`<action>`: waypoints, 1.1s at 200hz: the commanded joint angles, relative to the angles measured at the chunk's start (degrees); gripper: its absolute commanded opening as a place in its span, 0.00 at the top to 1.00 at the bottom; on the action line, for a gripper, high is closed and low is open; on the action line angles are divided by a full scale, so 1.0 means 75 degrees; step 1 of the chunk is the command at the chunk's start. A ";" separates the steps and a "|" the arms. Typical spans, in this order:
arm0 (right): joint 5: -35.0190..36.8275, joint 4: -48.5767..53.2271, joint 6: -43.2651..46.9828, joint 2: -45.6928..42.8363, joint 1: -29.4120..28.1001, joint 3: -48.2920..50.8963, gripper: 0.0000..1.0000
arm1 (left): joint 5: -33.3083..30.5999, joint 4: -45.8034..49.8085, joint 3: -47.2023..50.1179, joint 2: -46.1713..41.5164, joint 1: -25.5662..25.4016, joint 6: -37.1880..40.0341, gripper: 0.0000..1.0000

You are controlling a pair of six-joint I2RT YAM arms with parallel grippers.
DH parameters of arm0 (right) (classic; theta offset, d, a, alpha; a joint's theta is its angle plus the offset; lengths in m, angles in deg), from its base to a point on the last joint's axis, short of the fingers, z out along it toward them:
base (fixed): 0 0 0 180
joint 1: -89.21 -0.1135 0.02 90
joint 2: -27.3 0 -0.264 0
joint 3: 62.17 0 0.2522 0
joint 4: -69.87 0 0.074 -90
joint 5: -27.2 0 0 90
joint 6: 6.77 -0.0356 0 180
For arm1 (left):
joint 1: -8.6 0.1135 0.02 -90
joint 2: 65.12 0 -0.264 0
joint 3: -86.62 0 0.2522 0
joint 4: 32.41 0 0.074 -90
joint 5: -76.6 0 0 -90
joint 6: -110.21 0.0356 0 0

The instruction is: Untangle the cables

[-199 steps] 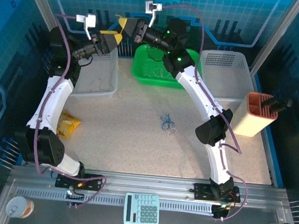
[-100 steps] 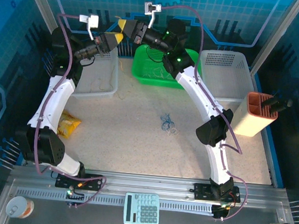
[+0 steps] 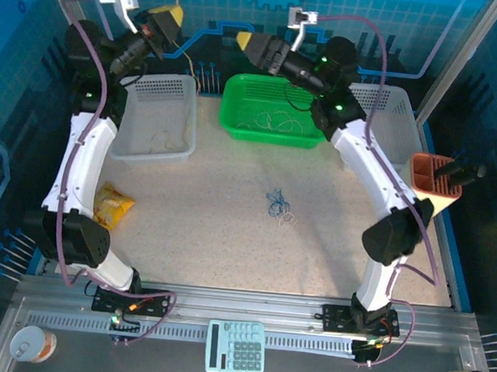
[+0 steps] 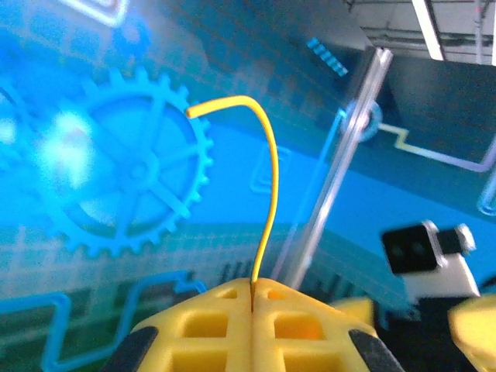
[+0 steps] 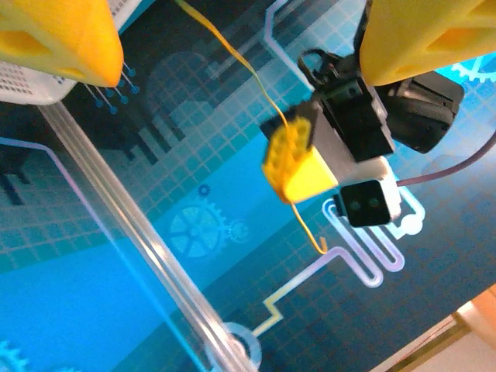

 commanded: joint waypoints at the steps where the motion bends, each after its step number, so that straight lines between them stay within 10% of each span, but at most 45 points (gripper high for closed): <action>1: 0.0067 -0.0264 0.0261 -0.0894 0.0271 0.1156 0.19 | -0.1025 0.0412 -0.0516 0.0228 0.0198 0.0735 1.00; 56: 0.0399 0.1160 0.1480 -0.3058 0.0797 0.4275 0.19 | -0.2521 0.0935 -0.0544 0.0707 0.0581 0.2154 1.00; 141: 0.2028 0.4010 0.3387 -0.5098 0.0555 0.6579 0.19 | -0.2374 0.1202 0.0993 0.1662 0.1003 0.1834 1.00; 220: 0.2748 0.4106 0.3595 -0.5205 0.0381 0.7631 0.19 | -0.2356 0.1393 0.2853 0.0709 0.0962 0.1469 0.22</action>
